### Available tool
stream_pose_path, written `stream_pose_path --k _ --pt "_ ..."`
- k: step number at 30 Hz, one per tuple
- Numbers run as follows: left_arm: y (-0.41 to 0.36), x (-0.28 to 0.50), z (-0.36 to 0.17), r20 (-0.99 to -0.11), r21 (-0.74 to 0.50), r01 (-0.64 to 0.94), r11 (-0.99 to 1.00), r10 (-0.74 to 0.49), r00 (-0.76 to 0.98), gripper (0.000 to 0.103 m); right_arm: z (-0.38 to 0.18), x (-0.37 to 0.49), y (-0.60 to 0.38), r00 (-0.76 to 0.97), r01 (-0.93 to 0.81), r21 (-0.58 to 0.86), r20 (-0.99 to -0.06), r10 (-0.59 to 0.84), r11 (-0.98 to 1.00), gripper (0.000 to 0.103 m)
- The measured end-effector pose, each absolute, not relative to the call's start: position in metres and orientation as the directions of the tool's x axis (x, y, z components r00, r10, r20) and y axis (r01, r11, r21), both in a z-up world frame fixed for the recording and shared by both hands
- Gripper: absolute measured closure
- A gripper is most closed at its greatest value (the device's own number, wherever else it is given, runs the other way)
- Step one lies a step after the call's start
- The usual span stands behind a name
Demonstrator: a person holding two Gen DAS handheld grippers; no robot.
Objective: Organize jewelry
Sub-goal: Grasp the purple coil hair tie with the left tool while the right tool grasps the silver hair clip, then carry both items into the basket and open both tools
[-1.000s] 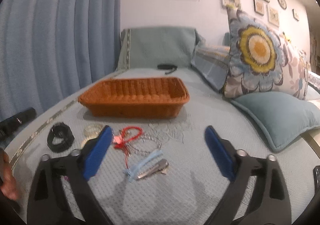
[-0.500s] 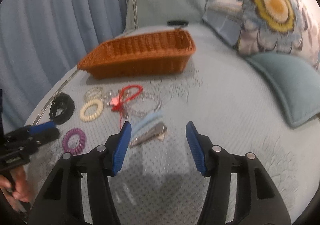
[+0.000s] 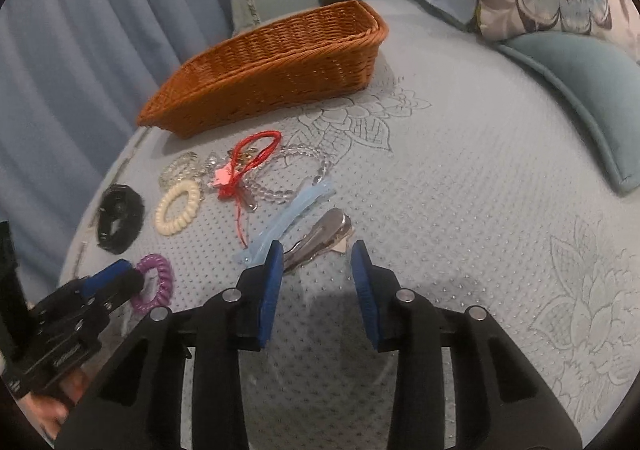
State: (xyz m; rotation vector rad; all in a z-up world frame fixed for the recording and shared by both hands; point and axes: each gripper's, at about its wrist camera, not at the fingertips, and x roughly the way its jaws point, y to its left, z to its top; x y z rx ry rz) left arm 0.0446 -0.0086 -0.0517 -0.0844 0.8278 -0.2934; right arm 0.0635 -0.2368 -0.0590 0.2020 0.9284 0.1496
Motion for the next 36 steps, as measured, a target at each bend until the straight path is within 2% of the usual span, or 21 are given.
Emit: stream_pose_path --k 10,12,15,17,21,26,36 --pt "-0.025 0.044 -0.054 -0.718 -0.082 0.221 0.972 -0.212 0.662 0.065 -0.062 0.081 -0.210 0.606 -0.035 0.043 -0.793 0.056 0.998 0.071" --pt "-0.027 0.044 -0.055 -0.718 -0.069 0.222 0.973 -0.203 0.666 0.065 -0.062 0.077 -0.210 0.609 -0.057 0.032 -0.791 0.060 0.998 0.078" --pt "-0.026 0.045 -0.055 -0.717 -0.058 0.209 0.976 -0.187 0.671 0.076 -0.062 0.067 -0.211 0.617 -0.088 0.023 -0.784 0.072 0.996 0.083" --pt "-0.023 0.045 -0.055 -0.716 -0.072 0.208 0.976 -0.195 0.670 0.092 -0.062 0.060 -0.218 0.620 -0.098 0.045 -0.779 0.097 0.994 0.083" --pt "-0.019 0.045 -0.054 -0.708 -0.098 0.206 0.974 -0.214 0.673 0.093 -0.058 0.055 -0.230 0.636 -0.113 0.130 -0.752 0.172 0.985 0.083" --pt "-0.016 0.041 -0.046 -0.670 -0.144 0.217 0.966 -0.256 0.697 0.094 -0.048 0.050 -0.233 0.666 -0.125 0.161 -0.717 0.203 0.979 0.083" --pt "-0.020 0.060 0.023 -0.552 -0.138 0.221 0.965 -0.261 0.792 0.094 0.020 0.089 -0.226 0.735 -0.205 0.170 -0.624 0.266 0.964 0.083"
